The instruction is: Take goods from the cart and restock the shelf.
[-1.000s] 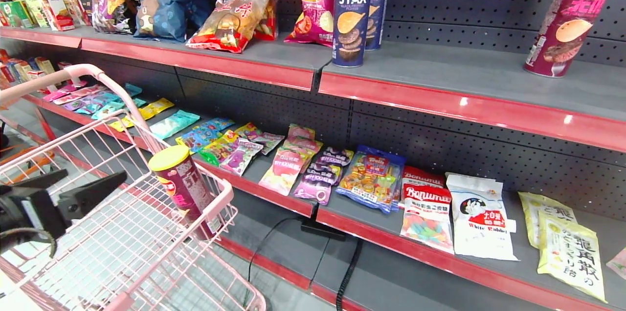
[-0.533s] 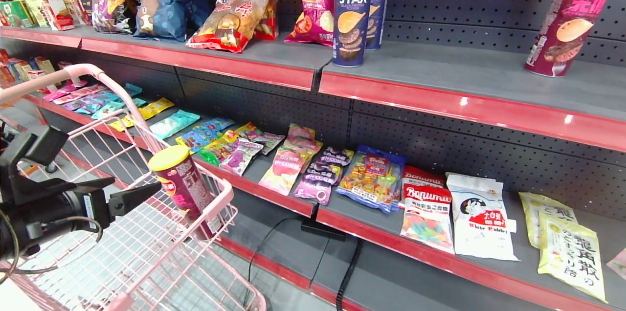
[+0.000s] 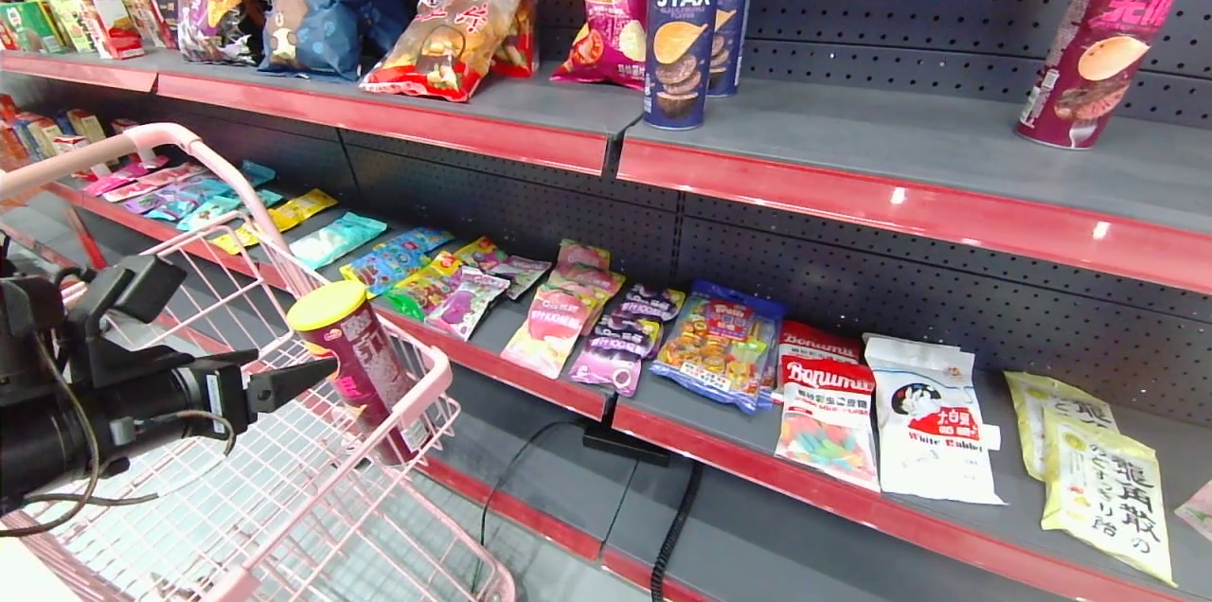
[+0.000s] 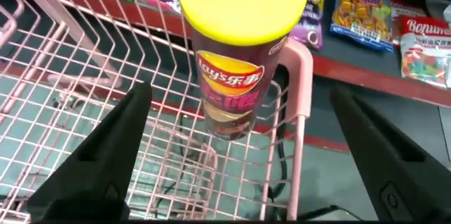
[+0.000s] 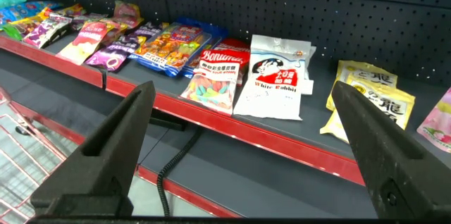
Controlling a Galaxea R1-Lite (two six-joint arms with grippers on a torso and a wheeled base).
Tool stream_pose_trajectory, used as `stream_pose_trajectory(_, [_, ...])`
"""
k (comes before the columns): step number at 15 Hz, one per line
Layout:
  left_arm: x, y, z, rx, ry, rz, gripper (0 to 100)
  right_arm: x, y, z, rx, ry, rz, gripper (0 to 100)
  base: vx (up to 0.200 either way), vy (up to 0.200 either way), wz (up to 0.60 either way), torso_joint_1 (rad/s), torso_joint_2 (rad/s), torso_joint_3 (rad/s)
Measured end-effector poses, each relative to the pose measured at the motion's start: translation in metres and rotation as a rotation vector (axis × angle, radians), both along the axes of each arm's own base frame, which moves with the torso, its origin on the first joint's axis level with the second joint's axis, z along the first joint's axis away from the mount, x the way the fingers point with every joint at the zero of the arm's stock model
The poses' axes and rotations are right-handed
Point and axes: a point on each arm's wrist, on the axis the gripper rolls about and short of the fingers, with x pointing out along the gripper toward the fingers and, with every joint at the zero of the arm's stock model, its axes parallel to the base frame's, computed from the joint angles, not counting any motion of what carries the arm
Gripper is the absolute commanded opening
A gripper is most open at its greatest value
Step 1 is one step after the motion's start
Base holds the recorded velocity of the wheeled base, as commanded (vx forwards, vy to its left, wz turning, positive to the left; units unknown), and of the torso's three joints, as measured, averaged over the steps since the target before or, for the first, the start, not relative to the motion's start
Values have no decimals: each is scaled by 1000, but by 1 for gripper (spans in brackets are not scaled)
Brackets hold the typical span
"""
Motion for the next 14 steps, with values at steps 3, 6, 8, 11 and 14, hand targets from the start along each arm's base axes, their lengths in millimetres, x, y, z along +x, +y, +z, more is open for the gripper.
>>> stream_pose_trajectory(3, [10,1,-6,4,-12,-11,100,0,0,0,-1,0,0,100,0,0,0,0,0,0])
stream_pose_trajectory(6, [18,1,-14,-3,-1,-27,100,0,0,0,-1,0,0,100,0,0,0,0,0,0])
stream_pose_trajectory(8, [23,0,-18,14,6,-42,100,0,0,0,-2,0,0,100,0,0,0,0,0,0])
stream_pose_trajectory(11, [29,-2,-22,28,11,-60,100,0,0,0,-2,0,0,100,0,0,0,0,0,0])
stream_pose_trajectory(14, [42,-7,-16,33,-19,-86,100,0,0,0,-2,0,0,100,0,0,0,0,0,0])
